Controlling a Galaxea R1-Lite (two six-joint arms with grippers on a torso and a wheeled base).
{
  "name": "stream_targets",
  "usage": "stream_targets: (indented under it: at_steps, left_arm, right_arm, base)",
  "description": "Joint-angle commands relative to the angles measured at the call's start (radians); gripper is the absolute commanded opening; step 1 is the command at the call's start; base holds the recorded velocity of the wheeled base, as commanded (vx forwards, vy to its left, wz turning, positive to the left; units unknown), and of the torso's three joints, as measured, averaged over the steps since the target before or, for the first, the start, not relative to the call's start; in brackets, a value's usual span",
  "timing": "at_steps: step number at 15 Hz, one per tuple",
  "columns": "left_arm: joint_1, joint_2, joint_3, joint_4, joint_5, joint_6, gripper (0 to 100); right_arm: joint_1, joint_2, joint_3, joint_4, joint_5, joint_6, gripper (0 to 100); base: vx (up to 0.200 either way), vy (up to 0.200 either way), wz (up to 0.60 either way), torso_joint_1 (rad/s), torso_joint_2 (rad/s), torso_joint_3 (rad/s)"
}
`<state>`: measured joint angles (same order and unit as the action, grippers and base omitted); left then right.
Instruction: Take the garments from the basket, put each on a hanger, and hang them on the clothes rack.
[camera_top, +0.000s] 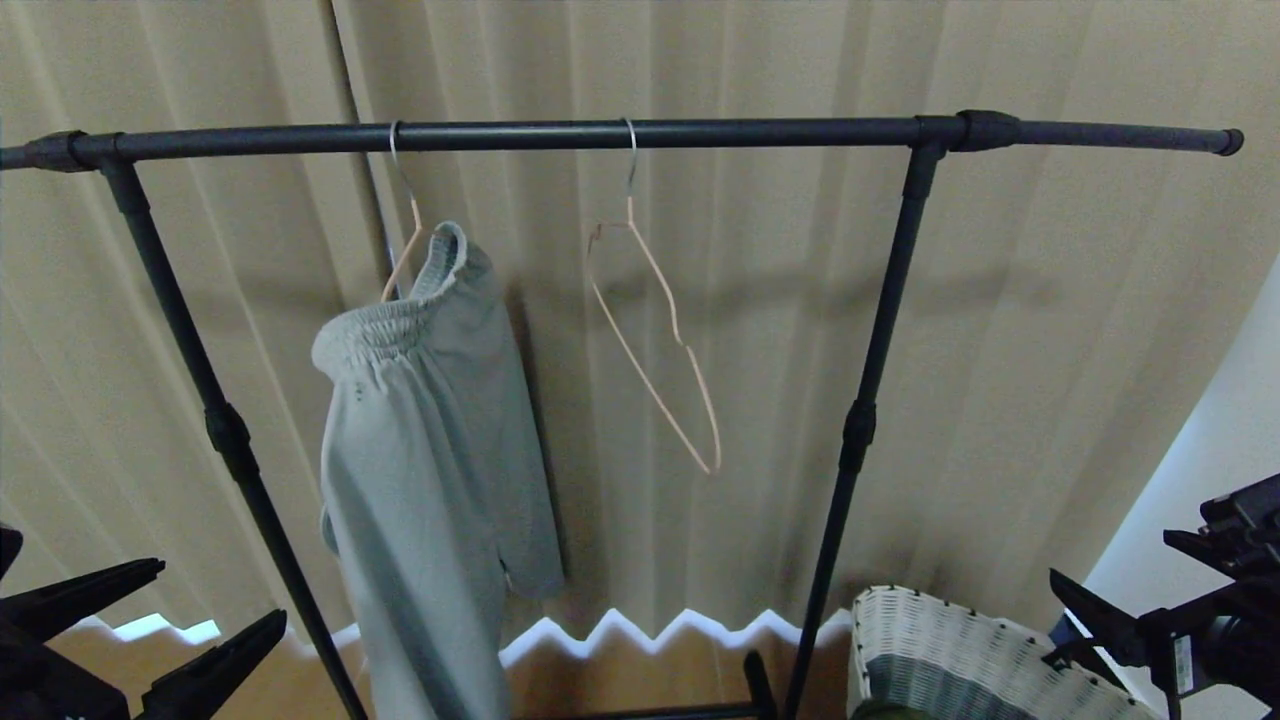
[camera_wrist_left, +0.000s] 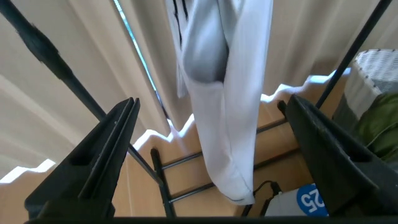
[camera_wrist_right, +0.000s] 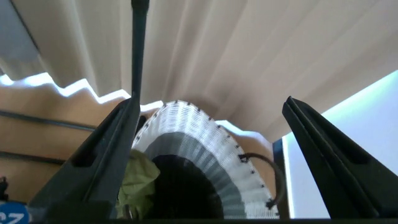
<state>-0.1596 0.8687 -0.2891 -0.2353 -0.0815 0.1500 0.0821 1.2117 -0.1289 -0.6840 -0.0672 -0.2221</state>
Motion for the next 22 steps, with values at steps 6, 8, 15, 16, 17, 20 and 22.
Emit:
stream_targets:
  at_steps: [6, 8, 15, 16, 17, 20, 22]
  left_arm:
    - [0.0, -0.002, 0.001, -0.001, 0.0, 0.0, 100]
    - [-0.005, 0.004, 0.001, -0.001, -0.001, 0.0, 100]
    - [-0.005, 0.0, 0.001, -0.001, -0.001, -0.001, 100]
    - [-0.006, 0.0, 0.001, -0.001, -0.001, -0.001, 100]
    - [-0.006, 0.0, -0.001, -0.001, -0.001, -0.001, 100]
    - [-0.006, -0.007, -0.002, -0.002, -0.001, -0.001, 100]
    - [-0.006, -0.013, -0.002, -0.001, -0.001, -0.001, 100]
  right_arm:
    - [-0.005, 0.002, 0.006, 0.0, 0.0, 0.0, 100]
    - [-0.019, -0.003, 0.005, -0.002, 0.0, -0.002, 100]
    - [-0.018, -0.018, 0.038, 0.015, 0.012, -0.302, 100]
    - [-0.018, 0.028, 0.037, 0.015, 0.01, -0.364, 100]
    - [-0.018, 0.094, 0.038, 0.015, 0.01, -0.405, 100]
    - [-0.005, 0.293, 0.032, -0.002, 0.014, -0.424, 100]
    - [0.059, 0.35, 0.031, 0.0, 0.026, -0.414, 100]
  base:
    - [0.0, 0.0, 0.0, -0.152, 0.47, 0.308]
    - [0.0, 0.0, 0.0, -0.12, 0.45, 0.339]
    - [0.0, 0.0, 0.0, -0.044, 0.26, 0.206]
    - [0.0, 0.0, 0.0, 0.0, 0.0, 0.0]
    - [0.0, 0.0, 0.0, 0.0, 0.0, 0.0]
    - [0.0, 0.0, 0.0, 0.0, 0.0, 0.0]
    - [0.0, 0.0, 0.0, 0.0, 0.0, 0.0]
